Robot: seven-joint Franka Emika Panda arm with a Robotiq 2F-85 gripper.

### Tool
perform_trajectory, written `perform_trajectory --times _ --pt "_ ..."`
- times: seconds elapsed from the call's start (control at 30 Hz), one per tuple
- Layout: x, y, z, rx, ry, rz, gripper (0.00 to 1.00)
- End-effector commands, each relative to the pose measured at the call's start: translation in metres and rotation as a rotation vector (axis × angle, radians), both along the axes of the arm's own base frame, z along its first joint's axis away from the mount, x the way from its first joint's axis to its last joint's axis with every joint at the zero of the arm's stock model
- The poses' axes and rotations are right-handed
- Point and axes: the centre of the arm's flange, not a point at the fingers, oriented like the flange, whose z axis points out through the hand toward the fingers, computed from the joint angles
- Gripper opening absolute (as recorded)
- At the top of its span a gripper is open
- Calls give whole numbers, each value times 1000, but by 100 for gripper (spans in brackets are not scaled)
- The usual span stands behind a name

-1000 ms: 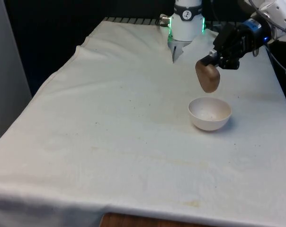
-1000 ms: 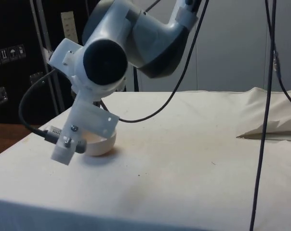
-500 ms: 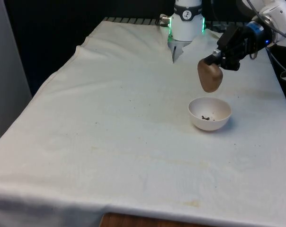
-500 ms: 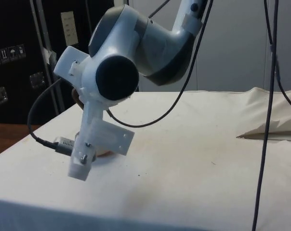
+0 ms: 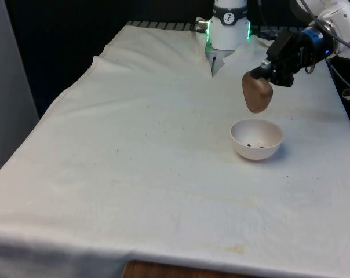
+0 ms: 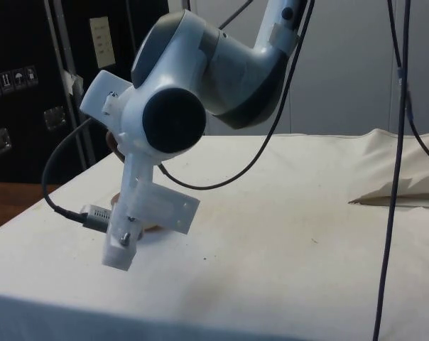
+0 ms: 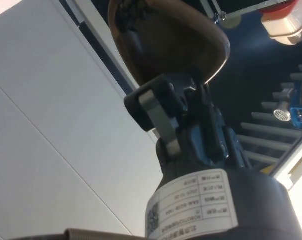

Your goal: Pour the coffee beans from the cup into the bowl.

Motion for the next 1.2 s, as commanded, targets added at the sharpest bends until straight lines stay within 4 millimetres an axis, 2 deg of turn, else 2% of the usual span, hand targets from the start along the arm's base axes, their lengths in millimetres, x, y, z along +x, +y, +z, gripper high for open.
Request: perform_trajectory --times 0.0,1.17 --pt "0 0 0 0 1 1 0" --pt "-6 4 -4 -102 -121 -16 0"
